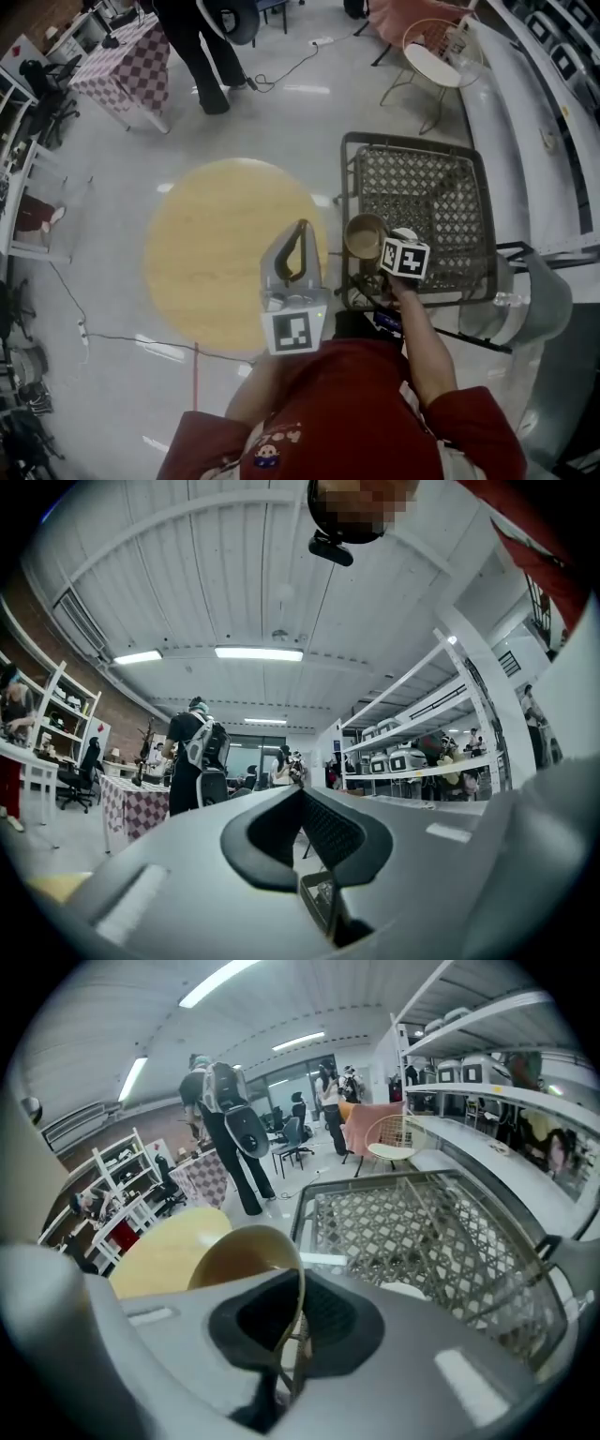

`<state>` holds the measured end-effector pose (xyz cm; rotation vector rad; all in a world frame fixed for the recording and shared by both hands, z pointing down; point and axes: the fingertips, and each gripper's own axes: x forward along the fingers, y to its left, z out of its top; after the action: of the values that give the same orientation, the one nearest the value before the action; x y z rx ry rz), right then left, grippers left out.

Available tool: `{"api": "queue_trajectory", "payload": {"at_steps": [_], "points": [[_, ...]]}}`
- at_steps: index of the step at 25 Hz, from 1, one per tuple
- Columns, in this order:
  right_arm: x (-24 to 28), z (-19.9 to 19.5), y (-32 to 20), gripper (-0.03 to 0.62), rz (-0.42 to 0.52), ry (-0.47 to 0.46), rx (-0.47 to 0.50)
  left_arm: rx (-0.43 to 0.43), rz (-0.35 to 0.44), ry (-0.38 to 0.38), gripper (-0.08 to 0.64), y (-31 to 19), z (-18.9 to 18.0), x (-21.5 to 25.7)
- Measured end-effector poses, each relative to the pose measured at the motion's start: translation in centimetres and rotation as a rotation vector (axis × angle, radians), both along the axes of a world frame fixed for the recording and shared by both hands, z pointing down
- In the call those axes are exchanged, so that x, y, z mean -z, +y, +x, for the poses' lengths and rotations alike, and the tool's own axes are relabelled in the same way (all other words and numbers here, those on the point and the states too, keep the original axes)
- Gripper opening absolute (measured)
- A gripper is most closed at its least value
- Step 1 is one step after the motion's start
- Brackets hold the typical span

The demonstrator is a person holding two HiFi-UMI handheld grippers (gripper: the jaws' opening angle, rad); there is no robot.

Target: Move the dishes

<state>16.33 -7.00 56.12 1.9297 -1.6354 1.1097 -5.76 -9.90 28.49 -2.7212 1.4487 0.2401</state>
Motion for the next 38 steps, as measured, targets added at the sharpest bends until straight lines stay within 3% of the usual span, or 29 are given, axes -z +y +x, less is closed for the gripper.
{"api": "queue_trajectory", "payload": {"at_steps": [16,32,38], "points": [[-1.3,13.5,9.2,0.015,-0.021,-0.020,-0.277,-0.265,-0.010,-0.023,0.006,3.1,15.1,-1.0],[-3.9,22.8,15.8,0.015,-0.032,-0.059,-0.459,-0.450,-0.033,-0.044,0.006,7.0,27.7,-3.1],[-5.6,25.1,16.7,0.015,-0.039,-0.096,-0.509,-0.484,-0.041,-0.069,0.006,8.0,30.9,-3.9]]}}
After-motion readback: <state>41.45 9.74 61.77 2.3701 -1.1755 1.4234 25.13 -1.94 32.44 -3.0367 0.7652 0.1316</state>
